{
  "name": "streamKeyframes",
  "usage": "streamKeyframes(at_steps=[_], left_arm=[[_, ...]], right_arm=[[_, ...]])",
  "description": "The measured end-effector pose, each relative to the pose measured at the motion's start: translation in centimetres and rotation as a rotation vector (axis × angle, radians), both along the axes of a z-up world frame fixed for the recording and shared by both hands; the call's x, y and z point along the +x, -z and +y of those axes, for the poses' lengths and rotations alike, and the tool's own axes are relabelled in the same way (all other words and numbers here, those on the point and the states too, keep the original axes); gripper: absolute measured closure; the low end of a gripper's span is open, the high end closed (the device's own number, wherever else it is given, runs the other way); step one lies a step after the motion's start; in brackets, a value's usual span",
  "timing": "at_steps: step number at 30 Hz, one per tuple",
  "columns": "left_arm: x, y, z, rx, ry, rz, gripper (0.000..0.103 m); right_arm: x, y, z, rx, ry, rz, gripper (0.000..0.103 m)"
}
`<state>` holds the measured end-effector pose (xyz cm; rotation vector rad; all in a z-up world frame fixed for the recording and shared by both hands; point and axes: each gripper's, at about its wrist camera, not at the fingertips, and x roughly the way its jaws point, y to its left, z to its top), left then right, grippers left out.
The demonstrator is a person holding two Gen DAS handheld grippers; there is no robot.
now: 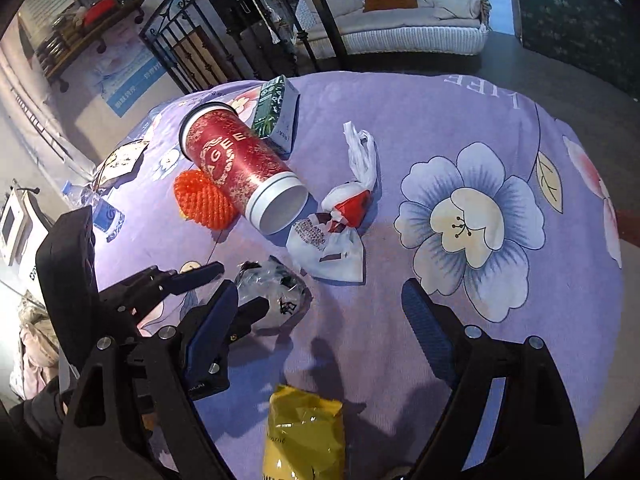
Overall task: Collect trash
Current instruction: 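Move both tools back over the remaining trash on the bed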
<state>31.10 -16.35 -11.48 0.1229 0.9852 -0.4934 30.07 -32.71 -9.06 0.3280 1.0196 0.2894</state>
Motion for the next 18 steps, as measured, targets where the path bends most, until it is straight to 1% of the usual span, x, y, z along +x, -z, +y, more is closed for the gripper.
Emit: streamKeyframes(at_steps=[1,2,4,5,9,12,15,18], left_arm=[[0.0,0.0,0.0,-0.007,0.001,0.003,0.064],[-0.1,0.0,0.1,-0.017,-0.003,-0.003,0.065],[-0.5,-0.1,0.4,-0.026,-0.009,-0.016,0.073],[-0.7,-0.2,0.8,-0.034,-0.015,-0.023,0.075],[-2.1,-1.5,3.1,-0.096,-0.054,-0.036,0.076],[-3.4,-2.5,4.6,-0.108,-0.085,-0.072,0.076],[-4.7,-3.2,5.9,-0.087,-0.115,-0.117,0.076],[-6.1,-3.7,7.2,-0.068,-0.142,-0.155,0.076]], right_arm=[[0.7,0.4,0.0,0.008,-0.001,0.013,0.02],[1.4,0.8,0.0,0.013,0.003,0.025,0.02],[2.7,1.7,0.1,0.02,0.006,0.055,0.02],[3.2,2.1,0.3,0.021,0.008,0.066,0.02],[5.2,3.2,0.8,0.031,0.013,0.095,0.02],[6.5,3.6,1.4,0.013,0.002,0.104,0.02],[7.6,4.1,2.0,-0.014,-0.01,0.124,0.02],[8.7,4.9,2.3,-0.014,-0.016,0.156,0.02]])
